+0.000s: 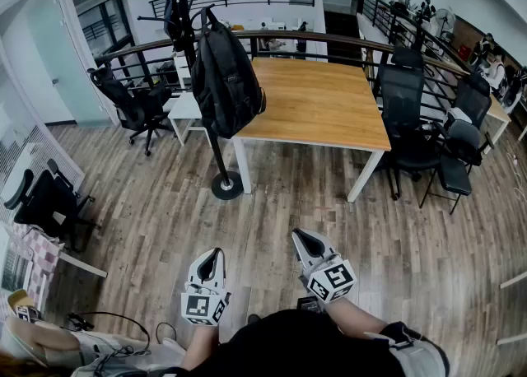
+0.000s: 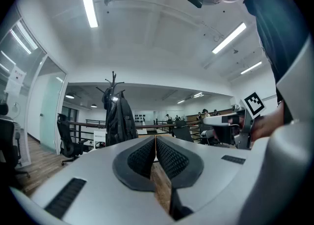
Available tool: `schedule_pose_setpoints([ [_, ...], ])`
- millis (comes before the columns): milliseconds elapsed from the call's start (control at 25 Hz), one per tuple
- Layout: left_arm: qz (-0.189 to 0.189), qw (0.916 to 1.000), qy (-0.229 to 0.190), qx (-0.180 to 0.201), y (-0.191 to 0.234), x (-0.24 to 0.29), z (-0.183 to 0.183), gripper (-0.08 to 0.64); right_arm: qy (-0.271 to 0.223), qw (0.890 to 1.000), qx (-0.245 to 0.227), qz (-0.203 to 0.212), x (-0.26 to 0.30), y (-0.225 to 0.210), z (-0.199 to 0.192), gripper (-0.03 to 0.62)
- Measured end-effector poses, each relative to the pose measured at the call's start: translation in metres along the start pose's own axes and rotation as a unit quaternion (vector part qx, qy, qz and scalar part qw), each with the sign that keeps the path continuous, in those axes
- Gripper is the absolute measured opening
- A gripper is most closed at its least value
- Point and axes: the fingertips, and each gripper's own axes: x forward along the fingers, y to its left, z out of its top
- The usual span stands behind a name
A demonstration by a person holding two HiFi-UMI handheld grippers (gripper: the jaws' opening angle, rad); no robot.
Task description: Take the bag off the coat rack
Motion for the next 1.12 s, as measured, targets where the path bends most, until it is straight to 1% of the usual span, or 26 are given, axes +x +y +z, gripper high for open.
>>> schedule_pose_setpoints([
  [80,-0.001,1.0000,0.000,-0.008,-0.005,0.005,0.002,0.017,0.001,1.000,-0.004,-0.004,-0.004,-0.007,0.002,0.040],
  [200,-0.004,0.9998,0.007,-0.021,-0.011,0.006,0.001,0.017,0.000,1.000,0.004,-0.012,-0.011,-0.012,0.004,0.040],
  [280,-0.009,0.9996,0.010,-0.024,-0.017,0.006,0.001,0.017,0.000,1.000,0.005,-0.010,-0.015,-0.012,0.005,0.040],
  [360,-0.012,0.9995,0.012,-0.025,-0.022,0.007,0.001,0.017,0.002,1.000,0.002,-0.005,-0.019,-0.013,0.003,0.040],
  [440,-0.012,0.9995,0.014,-0.025,-0.026,0.007,0.001,0.017,-0.008,1.000,0.007,0.002,-0.025,-0.014,0.004,0.041],
  [560,-0.018,0.9995,0.010,-0.024,-0.033,0.009,0.008,0.017,-0.028,0.999,0.013,0.034,-0.034,-0.015,0.012,0.041],
  [640,-0.018,0.9993,0.005,-0.031,-0.032,0.009,0.015,0.017,-0.020,0.998,-0.002,0.061,-0.036,-0.014,0.019,0.041],
  [680,-0.014,0.9993,0.003,-0.035,-0.032,0.007,0.017,0.017,-0.016,0.998,-0.010,0.066,-0.039,-0.017,0.022,0.041],
  [760,-0.005,0.9993,0.004,-0.038,-0.032,0.005,0.019,0.017,-0.011,0.998,-0.014,0.064,-0.045,-0.027,0.025,0.041],
  [960,0.001,0.9994,0.004,-0.036,-0.043,0.012,0.023,0.017,0.007,0.998,-0.012,0.064,-0.056,-0.047,0.026,0.041],
  [1120,0.014,0.9986,0.010,-0.050,-0.052,0.011,0.018,0.017,0.022,0.997,-0.009,0.067,-0.067,-0.056,0.020,0.041],
])
